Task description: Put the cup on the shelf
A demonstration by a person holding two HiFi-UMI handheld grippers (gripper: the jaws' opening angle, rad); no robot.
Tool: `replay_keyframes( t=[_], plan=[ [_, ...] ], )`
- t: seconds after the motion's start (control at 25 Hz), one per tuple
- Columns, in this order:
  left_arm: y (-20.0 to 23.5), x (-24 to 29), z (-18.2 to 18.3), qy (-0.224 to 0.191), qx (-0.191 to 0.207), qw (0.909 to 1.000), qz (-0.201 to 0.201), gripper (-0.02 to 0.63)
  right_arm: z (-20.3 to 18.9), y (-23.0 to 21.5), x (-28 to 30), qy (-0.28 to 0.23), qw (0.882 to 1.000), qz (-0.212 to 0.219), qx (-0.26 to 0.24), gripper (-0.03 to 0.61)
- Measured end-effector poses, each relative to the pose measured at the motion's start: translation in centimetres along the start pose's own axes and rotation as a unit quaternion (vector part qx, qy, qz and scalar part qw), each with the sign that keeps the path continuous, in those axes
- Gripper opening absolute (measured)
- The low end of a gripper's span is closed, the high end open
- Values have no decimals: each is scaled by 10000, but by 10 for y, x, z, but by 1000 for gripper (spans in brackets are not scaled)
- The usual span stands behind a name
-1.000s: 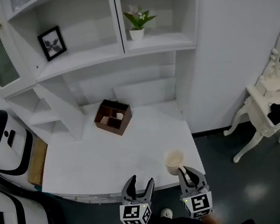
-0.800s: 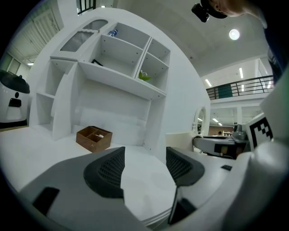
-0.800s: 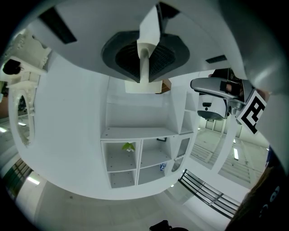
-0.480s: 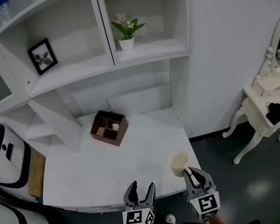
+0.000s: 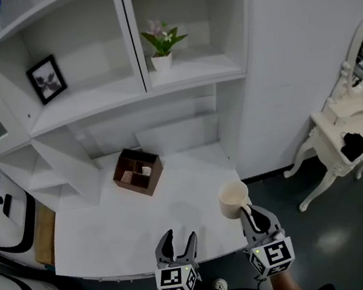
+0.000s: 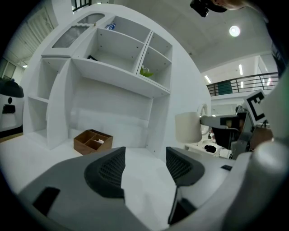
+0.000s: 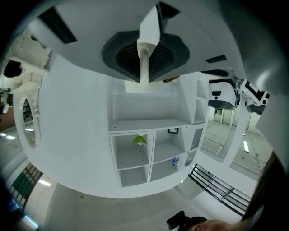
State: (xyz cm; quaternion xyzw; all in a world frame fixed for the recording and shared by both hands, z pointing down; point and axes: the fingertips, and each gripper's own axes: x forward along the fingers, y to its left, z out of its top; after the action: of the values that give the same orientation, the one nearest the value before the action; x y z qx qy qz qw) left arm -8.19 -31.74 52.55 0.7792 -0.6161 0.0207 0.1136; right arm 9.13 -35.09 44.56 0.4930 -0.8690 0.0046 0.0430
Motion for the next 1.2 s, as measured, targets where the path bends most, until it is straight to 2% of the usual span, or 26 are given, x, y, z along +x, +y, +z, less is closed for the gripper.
replay_keyframes(
  t=[0.2,0.52,0.92,1.2],
  plan=[
    [9,13,20,-54,182,9998,-64,276,54,-8,16,-489,9988,52,-10,49],
    [18,29,41,-180,399,9989,-160,276,144,-20,40,-1486,9885,37,-280,49],
    [35,45,52,-109,314,9993,-191,276,229,-30,67,-2134,9761,162,-388,49],
    [40,52,54,-96,267,9994,-213,276,276,-52,95,-2285,9732,78,-261,49]
  ],
)
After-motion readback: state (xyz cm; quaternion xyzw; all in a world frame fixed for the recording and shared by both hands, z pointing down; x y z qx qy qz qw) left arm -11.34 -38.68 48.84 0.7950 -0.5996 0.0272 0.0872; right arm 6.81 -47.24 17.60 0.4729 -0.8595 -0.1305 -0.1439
